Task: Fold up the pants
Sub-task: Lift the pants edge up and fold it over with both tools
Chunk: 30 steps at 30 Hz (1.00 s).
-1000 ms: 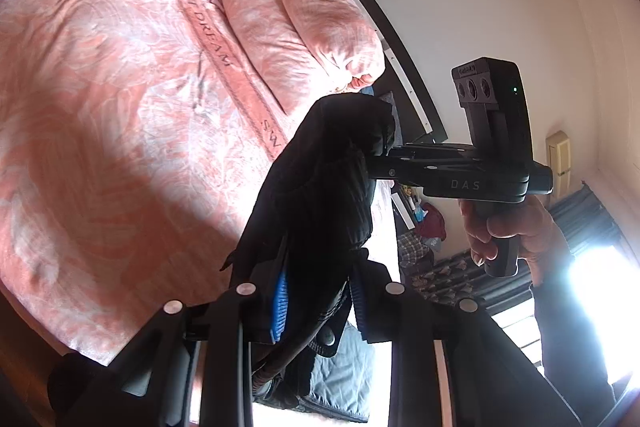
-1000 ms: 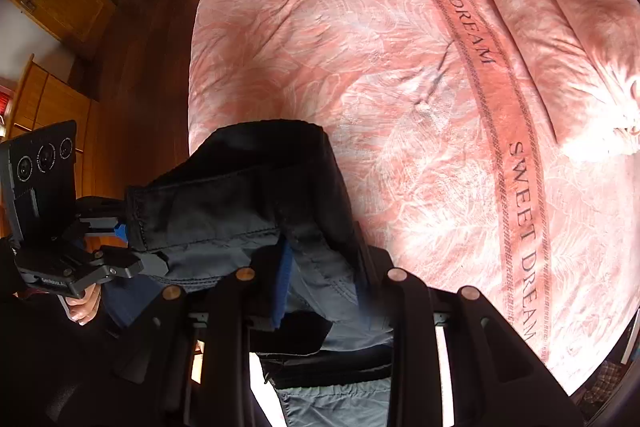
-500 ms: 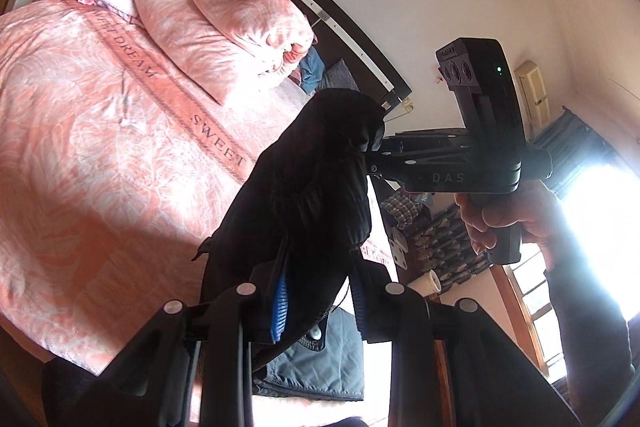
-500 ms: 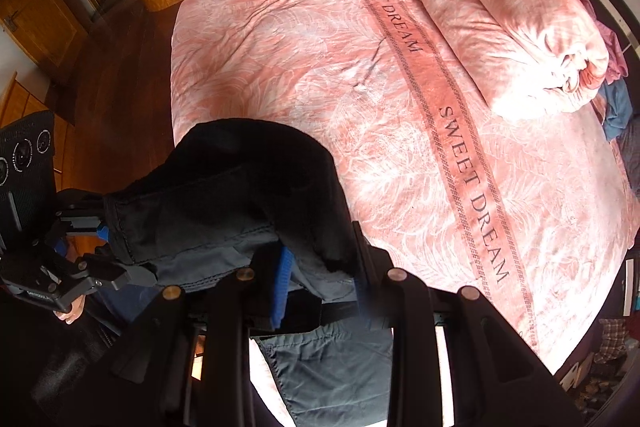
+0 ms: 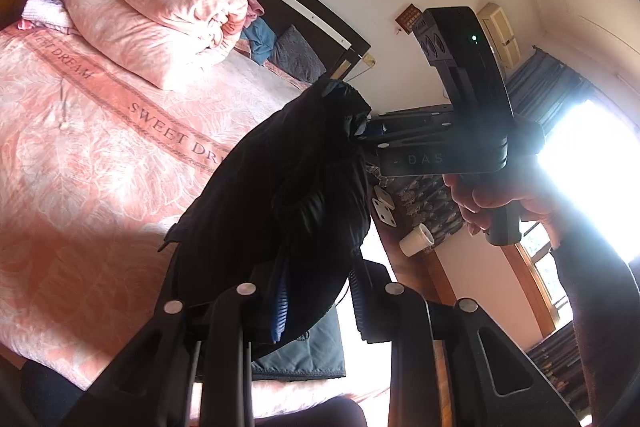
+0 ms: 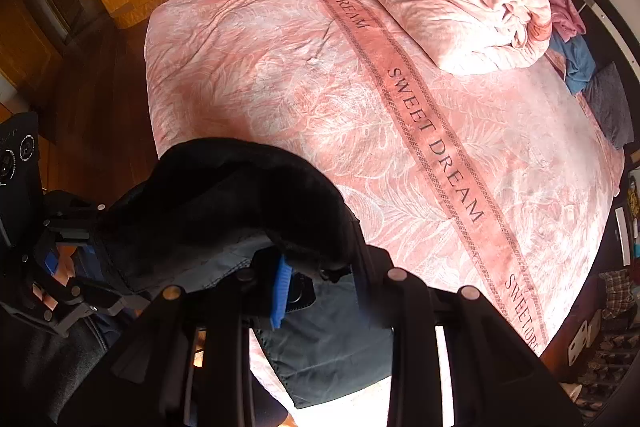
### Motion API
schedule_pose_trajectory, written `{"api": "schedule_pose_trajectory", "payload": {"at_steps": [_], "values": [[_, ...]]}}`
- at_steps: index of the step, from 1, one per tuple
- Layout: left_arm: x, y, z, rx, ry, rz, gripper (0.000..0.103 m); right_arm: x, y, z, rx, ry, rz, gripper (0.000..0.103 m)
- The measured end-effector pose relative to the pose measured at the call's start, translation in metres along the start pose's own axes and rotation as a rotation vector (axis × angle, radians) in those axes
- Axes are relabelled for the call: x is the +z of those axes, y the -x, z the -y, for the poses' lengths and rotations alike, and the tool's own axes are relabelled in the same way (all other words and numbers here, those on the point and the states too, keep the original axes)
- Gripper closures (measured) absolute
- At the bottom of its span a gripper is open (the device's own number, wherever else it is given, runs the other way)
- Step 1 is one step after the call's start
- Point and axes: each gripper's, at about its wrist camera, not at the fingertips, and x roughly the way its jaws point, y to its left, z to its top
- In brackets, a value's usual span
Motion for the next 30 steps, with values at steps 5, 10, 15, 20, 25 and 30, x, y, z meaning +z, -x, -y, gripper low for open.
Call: {"api": "schedule_pose_trajectory", "payload": {"at_steps": [5,10,15,20,25,30], "values": [[-0.013,-0.022,0.021,-0.015,-0.047,-0.047,0.077,-0.035,0.004,0.013,-0.021,-0.036,-0.001,0.078],[-0.028,-0.046,0.040,-0.026,-0.099,-0.102,0.078,-0.070,0.005,0.024,-0.041,-0.064,-0.006,0.078],[-0.045,-0.072,0.054,-0.032,-0.145,-0.161,0.078,-0.107,0.001,0.038,-0.046,-0.091,-0.006,0.079],[-0.064,-0.100,0.066,-0.033,-0.178,-0.226,0.078,-0.138,-0.008,0.051,-0.045,-0.113,-0.008,0.079],[-0.083,-0.124,0.078,-0.021,-0.218,-0.284,0.078,-0.167,-0.018,0.063,-0.042,-0.130,0.009,0.079],[-0.103,-0.151,0.088,-0.009,-0.249,-0.348,0.078,-0.194,-0.032,0.071,-0.056,-0.122,0.022,0.079]]}}
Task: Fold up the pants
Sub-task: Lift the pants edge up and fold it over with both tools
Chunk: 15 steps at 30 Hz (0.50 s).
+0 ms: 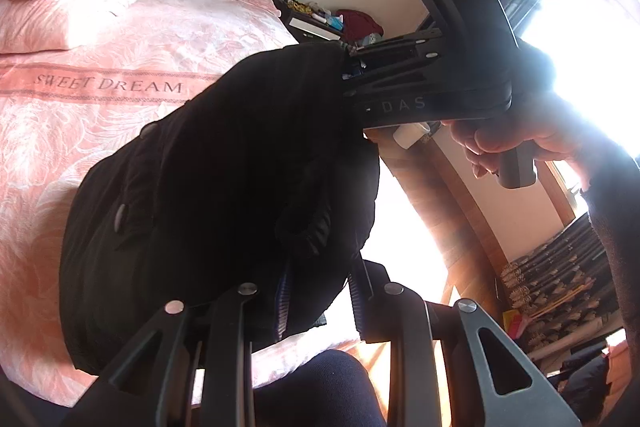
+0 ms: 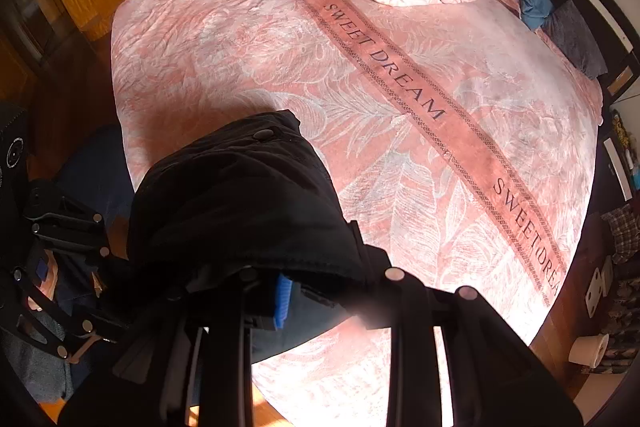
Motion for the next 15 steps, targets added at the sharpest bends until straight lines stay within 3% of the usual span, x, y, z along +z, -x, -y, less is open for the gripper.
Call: {"api": "schedule_pose_trajectory", "payload": {"at_steps": [15], "values": [[-0.024,-0.096,0.002,0.020,-0.020,-0.198,0.078,-0.075,-0.069,0.043,0.062,-0.072,-0.027,0.078]]}}
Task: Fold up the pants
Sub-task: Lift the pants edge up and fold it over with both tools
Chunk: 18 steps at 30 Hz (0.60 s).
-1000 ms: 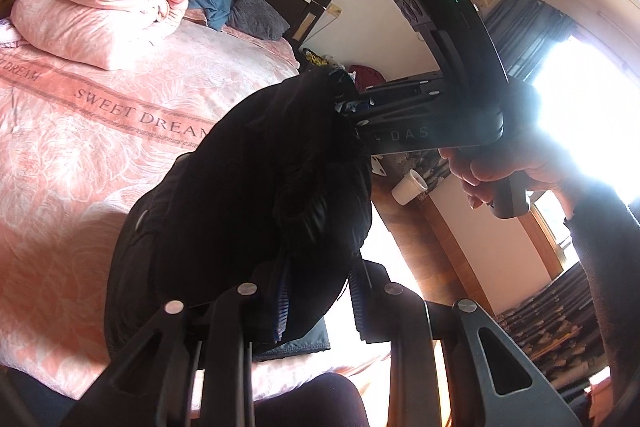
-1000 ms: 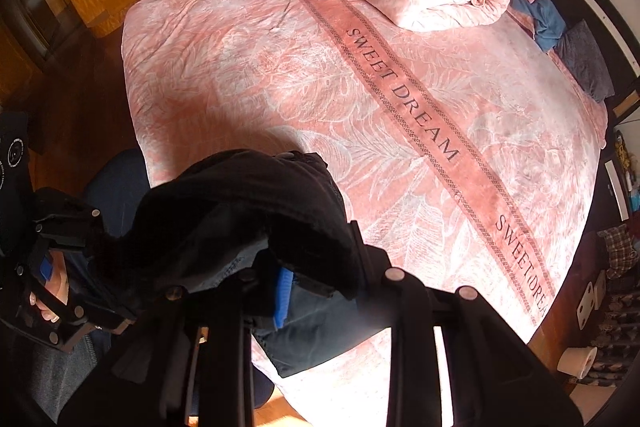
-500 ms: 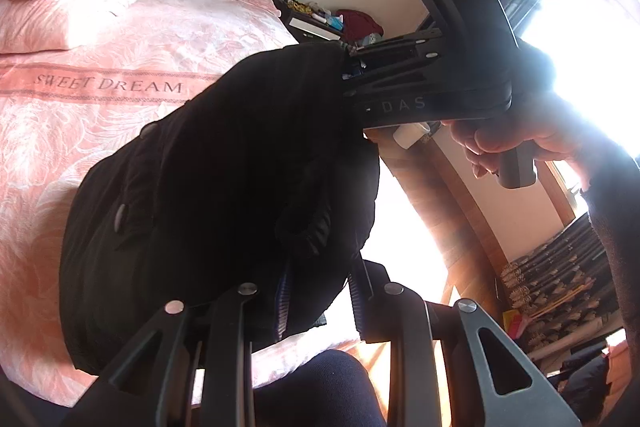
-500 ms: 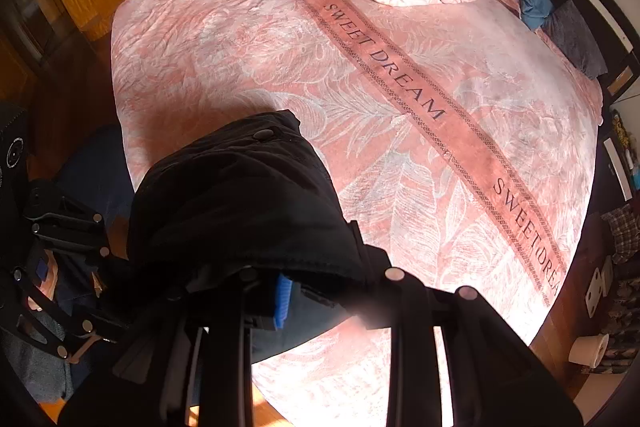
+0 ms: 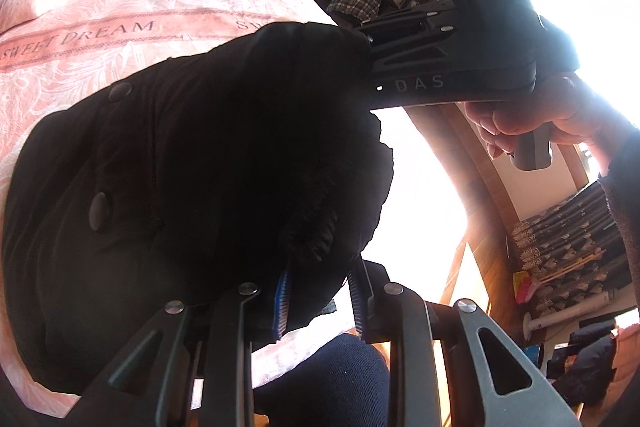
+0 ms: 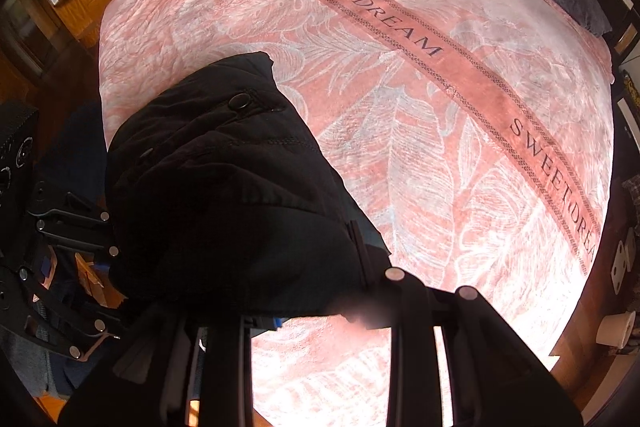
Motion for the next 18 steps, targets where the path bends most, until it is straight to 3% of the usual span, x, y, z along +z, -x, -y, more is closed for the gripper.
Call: {"api": "schedule_pose_trajectory", "payload": {"at_steps": [13,18], "values": [[-0.006,-0.038,-0.019,-0.003,0.019,-0.101,0.078,-0.044,-0.042,0.024,0.068,-0.086,0.007,0.076],[-0.009,-0.043,-0.028,-0.001,0.038,-0.124,0.078,-0.057,-0.042,0.029,0.058,-0.137,0.013,0.066]]}}
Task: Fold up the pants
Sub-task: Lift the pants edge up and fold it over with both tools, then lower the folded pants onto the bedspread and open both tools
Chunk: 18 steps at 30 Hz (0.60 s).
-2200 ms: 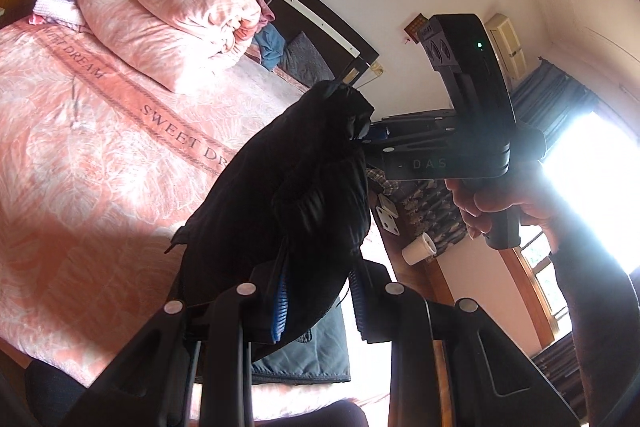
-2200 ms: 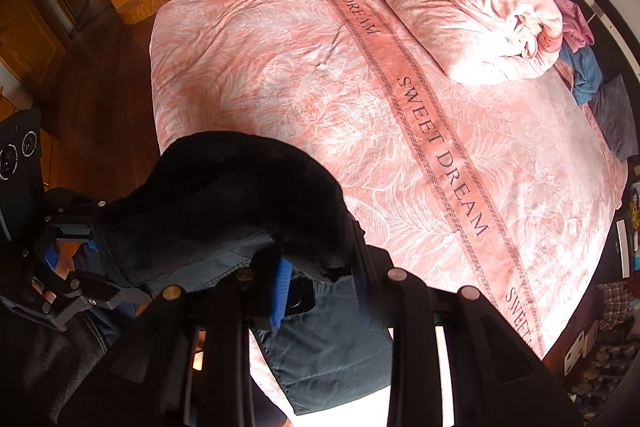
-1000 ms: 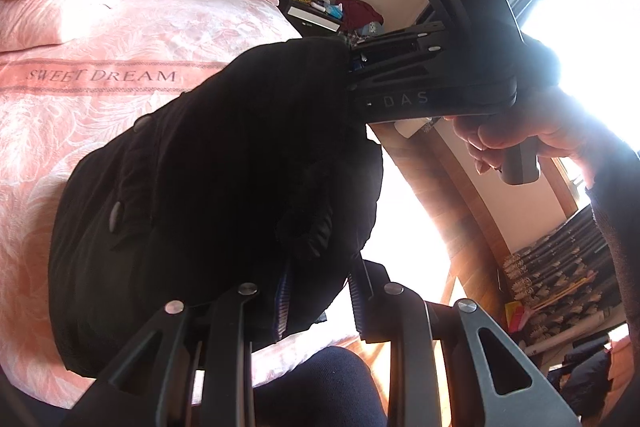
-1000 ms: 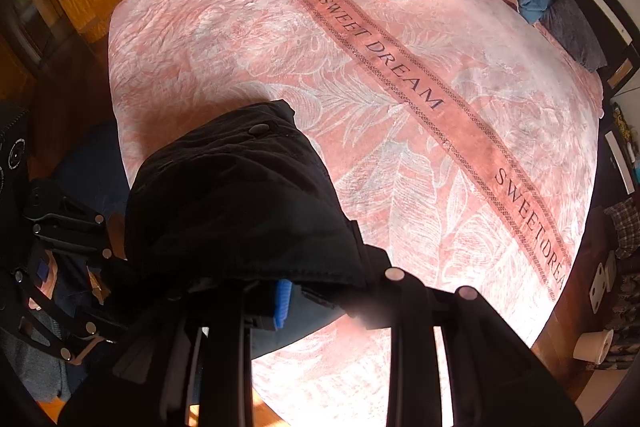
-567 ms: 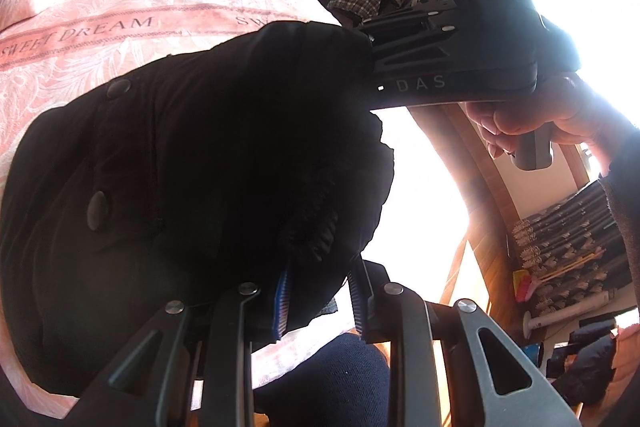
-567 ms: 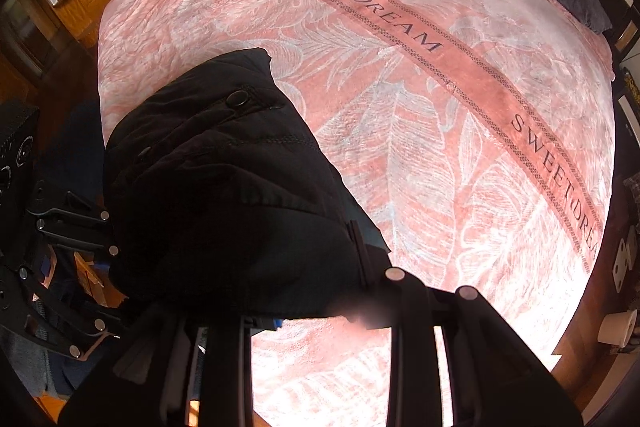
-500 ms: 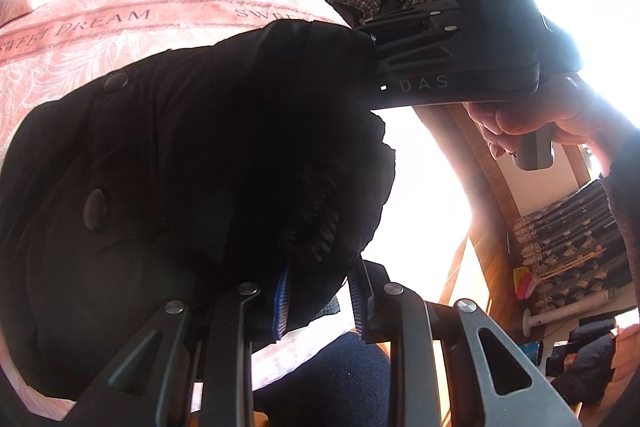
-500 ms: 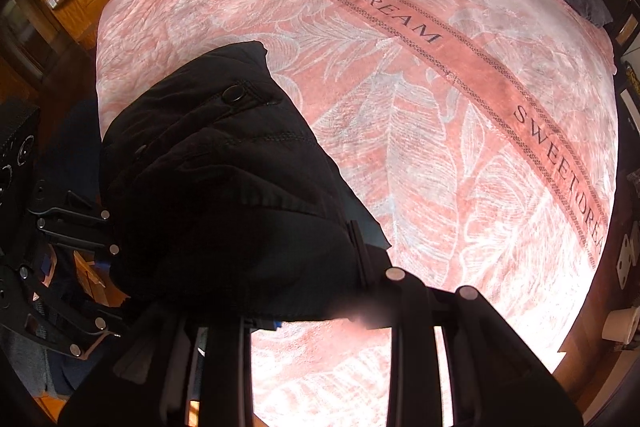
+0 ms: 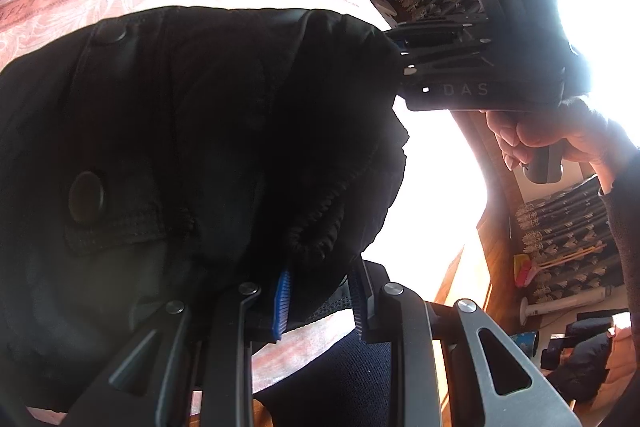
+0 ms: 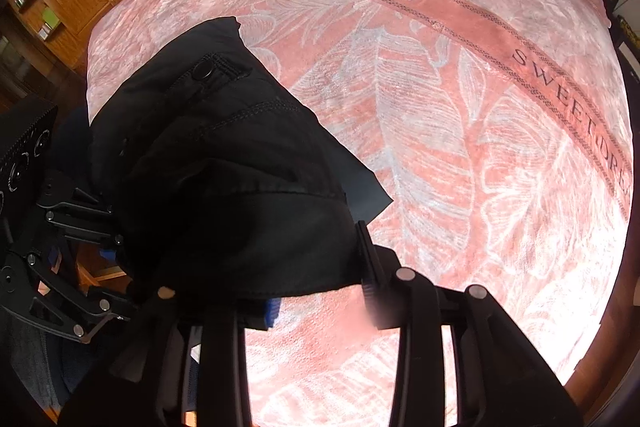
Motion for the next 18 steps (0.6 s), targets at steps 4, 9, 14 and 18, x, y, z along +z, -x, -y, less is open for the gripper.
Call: {"api": "schedule_pose_trajectory", "payload": {"at_steps": [4,9,14,18], "values": [[0.002,-0.002,-0.002,-0.006,0.014,-0.011,0.078,-0.015,0.014,0.009,-0.014,-0.077,0.024,0.060],[0.005,0.008,-0.010,-0.055,0.050,-0.020,0.078,-0.038,0.037,0.021,0.021,-0.296,0.123,0.049],[0.001,0.048,-0.037,-0.210,0.134,-0.007,0.075,-0.052,0.057,0.008,-0.032,-0.360,0.216,0.049],[-0.005,0.088,-0.051,-0.298,0.146,0.047,0.060,-0.045,0.074,-0.014,-0.088,-0.349,0.284,0.049]]}}
